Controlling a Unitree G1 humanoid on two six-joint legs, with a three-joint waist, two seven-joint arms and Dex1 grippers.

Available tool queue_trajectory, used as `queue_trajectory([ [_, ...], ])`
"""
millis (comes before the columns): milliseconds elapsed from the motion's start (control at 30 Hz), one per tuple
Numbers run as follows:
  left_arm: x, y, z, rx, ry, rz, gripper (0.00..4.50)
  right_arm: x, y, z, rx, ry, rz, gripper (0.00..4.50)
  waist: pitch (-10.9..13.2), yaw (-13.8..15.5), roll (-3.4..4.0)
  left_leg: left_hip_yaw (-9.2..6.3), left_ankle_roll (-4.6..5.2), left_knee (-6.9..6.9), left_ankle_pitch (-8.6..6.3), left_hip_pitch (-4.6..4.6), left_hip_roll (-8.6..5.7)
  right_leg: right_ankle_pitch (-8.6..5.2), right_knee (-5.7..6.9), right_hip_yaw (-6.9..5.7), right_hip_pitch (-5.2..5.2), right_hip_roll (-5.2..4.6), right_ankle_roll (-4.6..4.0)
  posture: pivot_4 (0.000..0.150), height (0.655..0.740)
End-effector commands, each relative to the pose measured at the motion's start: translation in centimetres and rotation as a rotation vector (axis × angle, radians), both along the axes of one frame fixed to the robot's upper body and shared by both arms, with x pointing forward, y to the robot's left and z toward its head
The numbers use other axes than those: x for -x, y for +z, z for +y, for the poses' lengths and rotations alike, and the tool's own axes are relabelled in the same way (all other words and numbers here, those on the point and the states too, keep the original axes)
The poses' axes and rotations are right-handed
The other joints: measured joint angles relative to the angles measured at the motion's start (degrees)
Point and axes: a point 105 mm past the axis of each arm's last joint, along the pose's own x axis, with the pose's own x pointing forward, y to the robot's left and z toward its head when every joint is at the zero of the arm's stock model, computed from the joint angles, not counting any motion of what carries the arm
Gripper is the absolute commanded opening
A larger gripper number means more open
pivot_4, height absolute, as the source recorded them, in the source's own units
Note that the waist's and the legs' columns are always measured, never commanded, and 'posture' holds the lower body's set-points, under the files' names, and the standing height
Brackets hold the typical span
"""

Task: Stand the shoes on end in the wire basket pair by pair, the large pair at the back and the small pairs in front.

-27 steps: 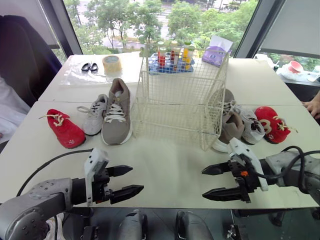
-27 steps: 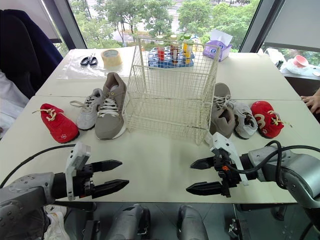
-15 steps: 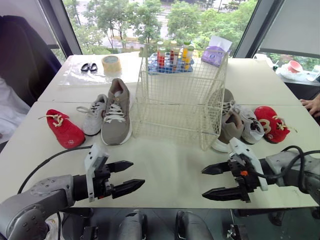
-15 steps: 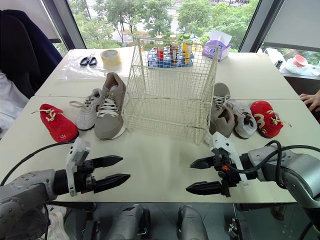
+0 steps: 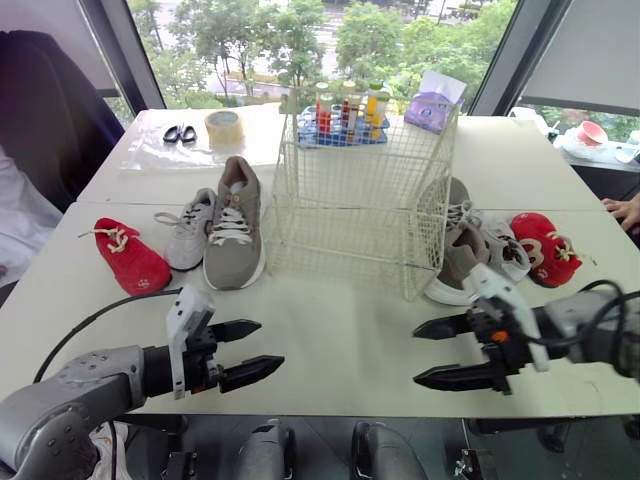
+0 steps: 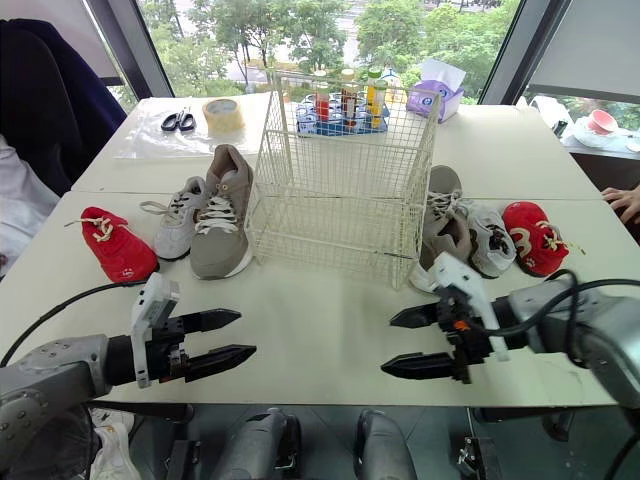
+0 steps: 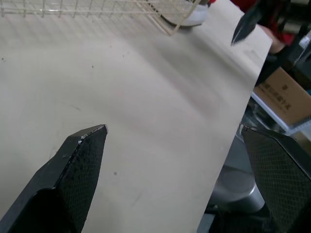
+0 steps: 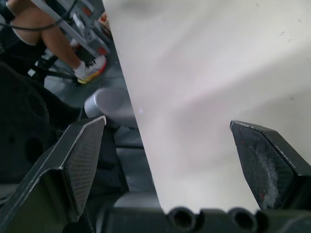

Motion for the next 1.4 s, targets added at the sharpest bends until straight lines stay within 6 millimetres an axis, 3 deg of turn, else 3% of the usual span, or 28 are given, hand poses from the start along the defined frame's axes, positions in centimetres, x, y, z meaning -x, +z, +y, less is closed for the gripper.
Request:
queue_trajectory([
  [33, -0.3, 1.9, 0.5, -0.019, -0.044, -0.057, 4.5, 0.4, 5.4, 0.3, -0.06, 0.061, -0.118, 4.45, 0.01, -0.11, 0.02, 0.0, 0.0, 0.01, 0.0, 0.0, 0.01, 0.0, 0.02, 0.0, -0.02, 0.01, 0.0, 0.15, 0.74],
  [133, -0.7, 4.9, 0.8, -0.018, -0.086, -0.123, 4.5, -1.1, 9.2, 0.5, -0.078, 0.063, -0.249, 4.45, 0.03, -0.2, 0.05, -0.02, -0.02, -0.01, -0.01, 0.03, 0.05, 0.0, 0.02, -0.01, -0.04, 0.03, -0.01, 0.15, 0.74],
  [200, -0.9, 8.4, 0.6, 0.008, -0.127, -0.213, 4.5, -3.2, 10.9, 1.2, -0.025, 0.073, -0.371, 4.45, 0.05, -0.26, 0.07, -0.01, -0.04, -0.01, 0.0, -0.03, 0.04, 0.01, 0.01, 0.0, -0.12, 0.02, -0.04, 0.15, 0.74],
  [367, -0.8, 12.3, -0.2, 0.03, -0.19, -0.317, 4.5, -7.2, 10.0, 1.7, 0.165, 0.127, -0.442, 4.45, 0.03, -0.5, 0.06, 0.06, -0.01, -0.07, -0.01, -0.1, 0.0, 0.0, -0.08, 0.0, -0.13, 0.01, 0.02, 0.15, 0.74],
  [533, -0.4, 12.2, -0.2, -0.034, -0.197, -0.328, 4.5, -10.2, 7.3, 2.2, 0.302, 0.206, -0.398, 4.45, 0.06, -1.66, 0.05, 0.23, -0.31, -0.02, 0.19, -0.15, -0.04, 0.09, -0.06, 0.04, -0.13, 0.0, 0.31, 0.15, 0.74],
  [733, -0.2, 10.4, -0.2, -0.037, -0.15, -0.299, 4.5, -11.8, 4.0, 2.2, 0.431, 0.25, -0.327, 4.45, 0.07, -1.91, 0.06, 0.24, -0.43, -0.03, 0.26, -0.09, 0.0, 0.08, 0.06, 0.03, -0.15, 0.02, 0.36, 0.15, 0.74],
  [767, -0.2, 10.3, -0.3, -0.031, -0.144, -0.298, 4.5, -11.9, 3.6, 2.1, 0.449, 0.251, -0.312, 3.93, 0.07, -1.82, 0.06, 0.23, -0.44, -0.03, 0.26, -0.1, 0.0, 0.08, 0.1, 0.03, -0.16, 0.01, 0.35, 0.15, 0.74],
  [800, -0.2, 10.1, -0.4, -0.027, -0.14, -0.298, 4.5, -11.8, 3.2, 1.9, 0.462, 0.264, -0.303, 3.71, 0.07, -1.69, 0.06, 0.22, -0.45, -0.03, 0.26, -0.09, 0.0, 0.08, 0.12, 0.03, -0.16, 0.01, 0.34, 0.15, 0.74],
  [1033, -0.4, 9.6, -0.9, -0.012, -0.123, -0.302, 4.5, -11.6, 2.2, 1.9, 0.506, 0.304, -0.317, 0.24, 0.04, -1.82, 0.03, 0.19, -0.51, -0.01, 0.3, 0.04, -0.01, 0.09, 0.2, 0.03, -0.05, 0.01, 0.3, 0.15, 0.74],
  [1067, -0.5, 9.6, -0.9, -0.01, -0.119, -0.302, 4.5, -11.5, 2.3, 1.9, 0.512, 0.308, -0.331, 0.08, 0.03, -1.85, 0.02, 0.19, -0.53, -0.01, 0.31, 0.05, -0.01, 0.09, 0.24, 0.03, -0.07, 0.01, 0.3, 0.15, 0.74],
  [1233, -0.8, 9.1, -0.7, -0.01, -0.104, -0.292, 4.5, -12.2, 4.0, 1.7, 0.589, 0.387, -0.629, 0.08, 0.04, -1.99, 0.05, 0.19, -0.6, -0.02, 0.34, 0.1, 0.0, 0.08, 0.45, 0.03, -0.13, 0.02, 0.34, 0.15, 0.74],
  [1400, -1.2, 9.1, -0.9, -0.009, -0.107, -0.294, 4.5, -12.4, 4.8, 2.4, 0.55, 0.414, -0.682, 0.08, 0.05, -2.05, 0.05, 0.24, -0.67, -0.02, 0.39, 0.08, -0.01, 0.07, 0.68, 0.08, -0.28, 0.02, 0.35, 0.15, 0.74],
])
